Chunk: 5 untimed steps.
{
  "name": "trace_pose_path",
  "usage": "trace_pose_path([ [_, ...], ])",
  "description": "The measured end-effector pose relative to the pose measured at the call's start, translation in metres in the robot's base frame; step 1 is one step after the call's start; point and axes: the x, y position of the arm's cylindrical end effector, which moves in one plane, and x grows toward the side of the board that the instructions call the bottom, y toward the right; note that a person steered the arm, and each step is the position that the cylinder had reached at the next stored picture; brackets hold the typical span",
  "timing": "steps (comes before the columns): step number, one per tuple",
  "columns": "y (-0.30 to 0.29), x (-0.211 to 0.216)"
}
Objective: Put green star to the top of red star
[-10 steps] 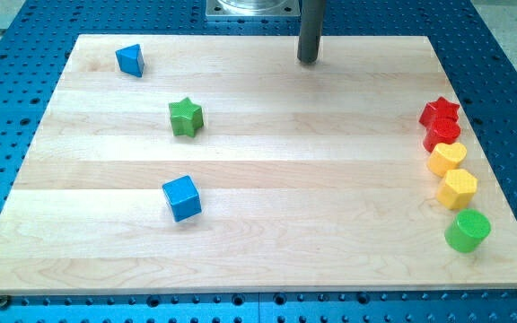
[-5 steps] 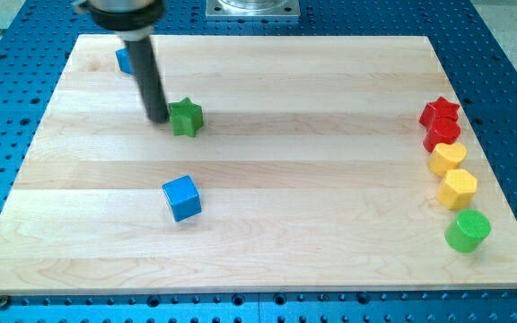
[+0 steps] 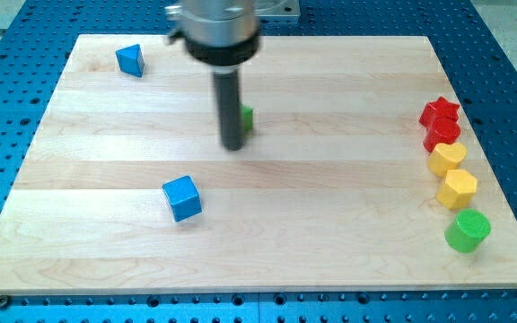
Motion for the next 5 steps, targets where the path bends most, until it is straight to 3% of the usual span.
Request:
trace_pose_path([
  [1,0.019,-0.027],
  [2,0.001,0.046],
  [3,-0.062,0.024],
  [4,-0.044,-0.033],
  [5,0.029,-0.049],
])
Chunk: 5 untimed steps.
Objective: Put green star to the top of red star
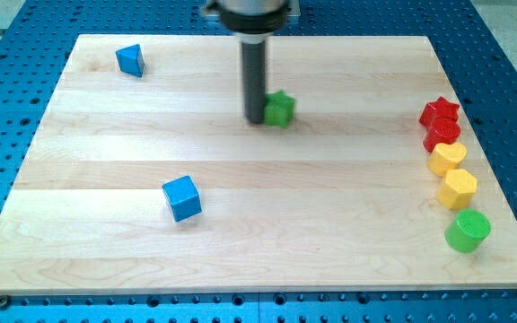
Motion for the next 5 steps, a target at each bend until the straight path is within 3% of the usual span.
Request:
trace_pose_path([
  [1,0.094,-0.004],
  [3,0.1,0.05],
  [4,0.104,0.015],
  [5,0.154,-0.004],
])
